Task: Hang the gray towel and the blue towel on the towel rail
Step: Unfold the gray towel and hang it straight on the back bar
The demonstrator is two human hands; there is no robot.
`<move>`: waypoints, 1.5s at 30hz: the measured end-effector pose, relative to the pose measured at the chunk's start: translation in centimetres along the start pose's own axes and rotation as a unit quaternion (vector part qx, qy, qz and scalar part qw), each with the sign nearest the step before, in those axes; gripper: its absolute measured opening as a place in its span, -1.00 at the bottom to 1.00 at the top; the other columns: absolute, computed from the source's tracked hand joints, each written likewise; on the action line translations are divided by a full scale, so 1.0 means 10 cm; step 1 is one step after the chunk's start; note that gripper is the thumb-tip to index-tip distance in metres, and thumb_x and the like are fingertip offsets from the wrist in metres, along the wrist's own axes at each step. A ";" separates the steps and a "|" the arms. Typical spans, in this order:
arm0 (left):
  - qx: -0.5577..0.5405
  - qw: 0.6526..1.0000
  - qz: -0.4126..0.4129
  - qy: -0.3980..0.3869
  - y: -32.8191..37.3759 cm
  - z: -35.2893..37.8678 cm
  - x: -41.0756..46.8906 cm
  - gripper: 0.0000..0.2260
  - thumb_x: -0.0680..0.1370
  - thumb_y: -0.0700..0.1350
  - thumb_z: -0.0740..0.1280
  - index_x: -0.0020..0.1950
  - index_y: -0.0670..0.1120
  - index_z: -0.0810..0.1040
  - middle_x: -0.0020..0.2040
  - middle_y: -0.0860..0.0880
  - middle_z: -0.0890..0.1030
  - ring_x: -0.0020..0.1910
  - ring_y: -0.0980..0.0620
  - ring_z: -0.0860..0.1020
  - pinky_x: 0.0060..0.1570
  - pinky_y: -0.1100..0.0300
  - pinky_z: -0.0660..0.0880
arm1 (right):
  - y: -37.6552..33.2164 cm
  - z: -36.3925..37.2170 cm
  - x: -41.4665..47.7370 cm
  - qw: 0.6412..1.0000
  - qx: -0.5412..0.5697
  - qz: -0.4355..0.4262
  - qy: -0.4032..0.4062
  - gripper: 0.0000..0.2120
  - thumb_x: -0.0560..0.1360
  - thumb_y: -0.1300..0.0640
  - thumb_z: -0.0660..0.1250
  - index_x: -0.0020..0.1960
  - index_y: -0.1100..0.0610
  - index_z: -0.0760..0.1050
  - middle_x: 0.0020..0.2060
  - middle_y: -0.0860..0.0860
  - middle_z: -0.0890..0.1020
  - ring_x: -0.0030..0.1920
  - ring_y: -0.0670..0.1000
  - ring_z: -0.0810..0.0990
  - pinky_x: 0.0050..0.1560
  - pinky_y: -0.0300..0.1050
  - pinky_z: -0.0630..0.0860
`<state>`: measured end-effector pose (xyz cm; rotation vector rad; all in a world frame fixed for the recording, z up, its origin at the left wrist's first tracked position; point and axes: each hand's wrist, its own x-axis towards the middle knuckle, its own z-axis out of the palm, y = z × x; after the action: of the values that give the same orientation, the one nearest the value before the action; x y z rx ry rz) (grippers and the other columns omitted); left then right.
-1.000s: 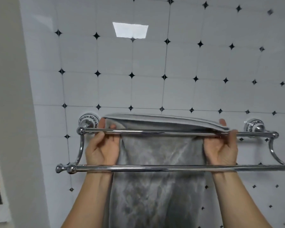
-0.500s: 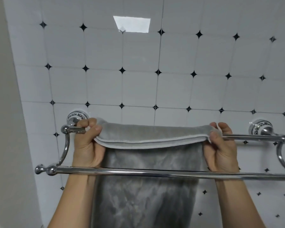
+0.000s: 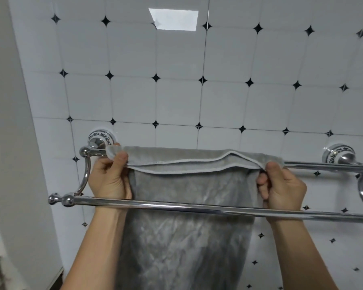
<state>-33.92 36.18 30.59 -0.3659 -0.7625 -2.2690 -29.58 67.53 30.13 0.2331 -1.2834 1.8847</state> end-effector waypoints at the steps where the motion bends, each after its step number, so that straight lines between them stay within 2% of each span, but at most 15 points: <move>1: 0.006 1.000 0.002 -0.001 0.00 0.00 -0.02 -0.88 0.31 -0.16 0.54 -0.24 -0.10 0.63 -0.30 0.04 0.67 -0.29 0.12 0.62 -0.14 0.25 0.59 | -0.01 0.00 0.00 1.000 0.002 0.008 -0.007 -0.55 0.20 -0.31 0.54 -0.43 0.09 0.57 -0.58 0.01 0.53 -0.69 -0.08 0.29 -0.64 -0.33 0.24; 5: 0.028 0.999 -0.013 -0.021 0.01 -0.03 -0.08 -0.83 0.44 -0.19 0.44 -0.36 -0.06 0.66 -0.46 0.11 0.56 -0.51 0.20 0.45 -0.41 0.38 0.46 | -0.05 -0.01 -0.05 0.999 0.016 0.032 -0.019 -0.57 0.20 -0.31 0.52 -0.39 0.07 0.58 -0.62 -0.05 0.44 -0.69 -0.10 0.26 -0.63 -0.38 0.22; 8: 0.030 0.998 -0.042 -0.026 0.01 -0.04 -0.09 -0.79 0.51 -0.20 0.40 -0.32 -0.06 0.68 -0.47 0.11 0.52 -0.56 0.21 0.41 -0.53 0.39 0.39 | -0.05 -0.03 -0.07 0.999 0.024 0.030 -0.036 -0.67 0.41 -0.12 0.46 -0.40 0.07 0.56 -0.62 -0.07 0.41 -0.66 -0.12 0.25 -0.63 -0.38 0.20; 12: 0.029 0.997 -0.066 -0.030 0.02 -0.06 -0.09 -0.83 0.46 -0.15 0.43 -0.35 -0.07 0.63 -0.48 0.10 0.47 -0.58 0.20 0.34 -0.60 0.40 0.31 | 0.06 -0.16 -0.11 0.998 0.026 0.044 -0.034 -0.61 0.57 0.20 0.30 -0.43 0.05 0.54 -0.61 -0.10 0.40 -0.62 -0.15 0.28 -0.61 -0.35 0.21; 14: 0.048 0.995 -0.086 -0.030 0.03 -0.15 -0.13 -0.87 0.41 -0.12 0.44 -0.34 -0.06 0.57 -0.48 0.09 0.46 -0.56 0.20 0.35 -0.59 0.41 0.31 | 0.14 -0.29 -0.20 0.996 0.021 0.072 -0.041 -0.60 0.56 0.19 0.31 -0.45 0.02 0.49 -0.57 -0.11 0.40 -0.57 -0.16 0.31 -0.56 -0.34 0.27; 17: 0.080 0.991 -0.105 -0.017 0.02 -0.46 -0.25 -0.72 0.48 -0.23 0.40 -0.35 -0.05 0.37 -0.48 0.07 0.44 -0.55 0.17 0.36 -0.56 0.36 0.31 | 0.30 -0.56 -0.39 0.992 -0.056 0.098 -0.057 -0.66 0.52 0.13 0.33 -0.44 0.04 0.46 -0.58 -0.08 0.37 -0.56 -0.12 0.29 -0.54 -0.24 0.22; 20: 0.166 0.980 -0.110 -0.007 0.02 -0.80 -0.40 -0.73 0.53 -0.36 0.31 -0.28 -0.09 0.38 -0.47 0.05 0.51 -0.56 0.15 0.39 -0.59 0.33 0.25 | 0.48 -0.81 -0.62 0.981 -0.147 0.097 -0.080 -0.59 0.57 0.24 0.28 -0.46 0.10 0.46 -0.60 -0.02 0.35 -0.56 -0.05 0.26 -0.49 -0.13 0.16; 24: 0.298 0.945 -0.116 -0.068 0.08 -1.17 -0.55 -0.79 0.52 -0.33 0.36 -0.31 -0.19 0.50 -0.29 0.09 0.50 -0.51 0.10 0.41 -0.55 0.30 0.31 | 0.64 -1.03 -0.94 0.963 -0.212 0.117 -0.115 -0.55 0.61 0.17 0.25 -0.47 0.10 0.41 -0.58 -0.02 0.36 -0.53 -0.04 0.28 -0.50 -0.28 0.29; 27: 0.388 0.905 -0.139 -0.109 0.14 -1.40 -0.69 -0.72 0.50 -0.25 0.40 -0.41 -0.06 0.60 -0.09 0.07 0.45 -0.49 0.12 0.41 -0.53 0.27 0.35 | 0.73 -1.15 -1.11 0.958 -0.214 0.150 -0.117 -0.56 0.60 0.16 0.26 -0.46 0.12 0.39 -0.56 0.00 0.34 -0.51 -0.02 0.25 -0.49 -0.24 0.26; 29: 0.434 0.878 -0.167 -0.112 0.17 -1.57 -0.83 -0.79 0.48 -0.21 0.44 -0.36 -0.05 0.64 0.02 0.06 0.45 -0.43 0.12 0.45 -0.50 0.27 0.38 | 0.82 -1.26 -1.23 0.950 -0.233 0.174 -0.115 -0.56 0.58 0.12 0.30 -0.47 0.12 0.36 -0.56 0.02 0.32 -0.51 -0.01 0.24 -0.49 -0.24 0.24; 32: 0.499 0.832 -0.209 -0.122 0.15 -1.87 -1.07 -0.82 0.50 -0.16 0.45 -0.23 -0.25 0.62 0.13 0.09 0.43 -0.33 0.09 0.48 -0.46 0.25 0.42 | 0.93 -1.49 -1.50 0.932 -0.260 0.224 -0.121 -0.53 0.55 0.04 0.35 -0.47 0.14 0.31 -0.55 0.03 0.30 -0.50 -0.02 0.21 -0.49 -0.23 0.24; 34: 0.522 0.808 -0.242 -0.124 0.13 -2.06 -1.23 -0.77 0.50 -0.11 0.45 -0.14 -0.30 0.62 0.15 0.09 0.42 -0.25 0.07 0.50 -0.39 0.21 0.46 | 0.99 -1.66 -1.71 0.916 -0.274 0.268 -0.118 -0.52 0.53 0.00 0.37 -0.47 0.13 0.29 -0.55 0.04 0.28 -0.50 -0.03 0.20 -0.48 -0.22 0.27; 38: 0.534 0.769 -0.316 -0.153 0.13 -2.41 -1.54 -0.88 0.50 -0.06 0.44 -0.08 -0.11 0.66 0.13 -0.04 0.41 -0.07 -0.07 0.51 -0.24 0.17 0.47 | 1.08 -1.90 -2.08 0.878 -0.328 0.332 -0.110 -0.49 0.52 -0.04 0.38 -0.52 0.06 0.30 -0.57 0.06 0.32 -0.53 -0.02 0.27 -0.43 -0.17 0.27; 41: 0.536 0.731 -0.385 -0.174 0.12 -2.58 -1.59 -0.84 0.52 -0.03 0.42 -0.03 -0.11 0.67 0.08 -0.10 0.57 -0.02 -0.10 0.59 -0.10 0.13 0.53 | 1.12 -1.96 -2.26 0.850 -0.364 0.357 -0.130 -0.49 0.55 0.04 0.38 -0.55 0.09 0.38 -0.61 0.05 0.40 -0.58 -0.05 0.35 -0.50 -0.27 0.35; 45: 0.455 0.737 -0.466 -0.181 0.24 -2.45 -1.35 -0.70 0.38 -0.01 0.53 0.04 -0.11 0.65 0.04 -0.04 0.72 0.02 -0.03 0.68 -0.03 0.18 0.56 | 0.85 -1.80 -2.06 0.816 -0.406 0.362 -0.195 -0.56 0.54 -0.02 0.37 -0.47 0.11 0.52 -0.55 0.03 0.57 -0.54 -0.04 0.49 -0.45 -0.20 0.44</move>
<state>-23.62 26.92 6.15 0.1180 -2.5736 -2.2459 -17.34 70.69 4.41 -0.4072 -2.6156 1.6788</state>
